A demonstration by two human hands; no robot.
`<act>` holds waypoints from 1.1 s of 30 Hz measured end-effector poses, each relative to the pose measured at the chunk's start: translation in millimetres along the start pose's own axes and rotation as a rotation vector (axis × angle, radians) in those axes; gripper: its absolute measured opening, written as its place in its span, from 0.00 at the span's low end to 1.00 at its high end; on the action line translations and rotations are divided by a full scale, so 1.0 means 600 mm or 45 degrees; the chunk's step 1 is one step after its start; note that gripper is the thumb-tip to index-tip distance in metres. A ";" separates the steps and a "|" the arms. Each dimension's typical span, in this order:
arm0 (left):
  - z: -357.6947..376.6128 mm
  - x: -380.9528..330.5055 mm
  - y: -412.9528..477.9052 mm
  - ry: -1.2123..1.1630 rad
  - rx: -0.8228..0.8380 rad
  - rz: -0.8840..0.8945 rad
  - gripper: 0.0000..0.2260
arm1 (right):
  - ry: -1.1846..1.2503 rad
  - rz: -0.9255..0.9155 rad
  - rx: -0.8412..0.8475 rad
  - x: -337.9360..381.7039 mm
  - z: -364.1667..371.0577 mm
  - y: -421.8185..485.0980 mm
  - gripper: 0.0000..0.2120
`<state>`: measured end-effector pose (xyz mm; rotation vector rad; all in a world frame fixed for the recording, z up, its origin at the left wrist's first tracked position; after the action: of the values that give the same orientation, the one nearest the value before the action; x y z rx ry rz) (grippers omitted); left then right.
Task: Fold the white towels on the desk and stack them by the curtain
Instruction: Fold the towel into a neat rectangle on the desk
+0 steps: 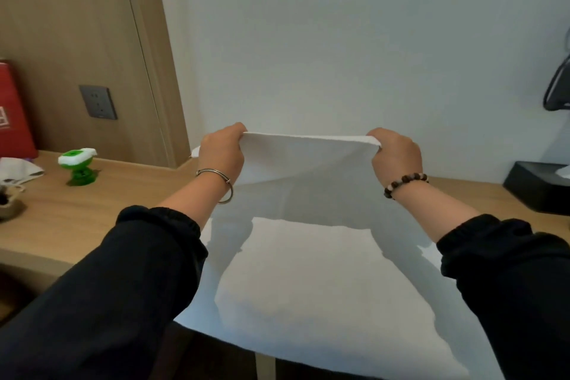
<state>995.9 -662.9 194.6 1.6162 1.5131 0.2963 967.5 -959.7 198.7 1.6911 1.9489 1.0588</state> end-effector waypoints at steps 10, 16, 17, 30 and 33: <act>-0.084 0.032 -0.132 0.194 0.808 0.183 0.11 | 0.106 -0.169 0.449 0.016 -0.064 -0.138 0.23; -0.049 0.039 -0.225 0.537 1.526 0.215 0.32 | 0.057 -0.195 1.437 0.002 -0.016 -0.242 0.28; -0.044 0.037 -0.227 0.544 1.539 0.186 0.34 | 0.066 -0.163 1.430 -0.004 -0.011 -0.245 0.29; 0.077 0.039 -0.181 0.515 1.401 -0.081 0.28 | -0.109 0.043 1.321 -0.097 0.088 -0.167 0.29; 0.110 0.034 -0.161 0.519 1.359 -0.121 0.27 | -0.106 0.059 1.304 -0.118 0.116 -0.140 0.29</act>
<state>979.7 -684.8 78.6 2.3635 2.2577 -0.3340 973.6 -1006.2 77.6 2.1673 2.5958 -0.1072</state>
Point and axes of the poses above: each hand's wrist, its own y-axis towards the middle knuckle, its own z-axis out of the palm, x = y × z, the point moved 1 cm from there along y, towards the middle knuckle, and after that the axes turned 8 degrees about -z, right-handed, at the moved point
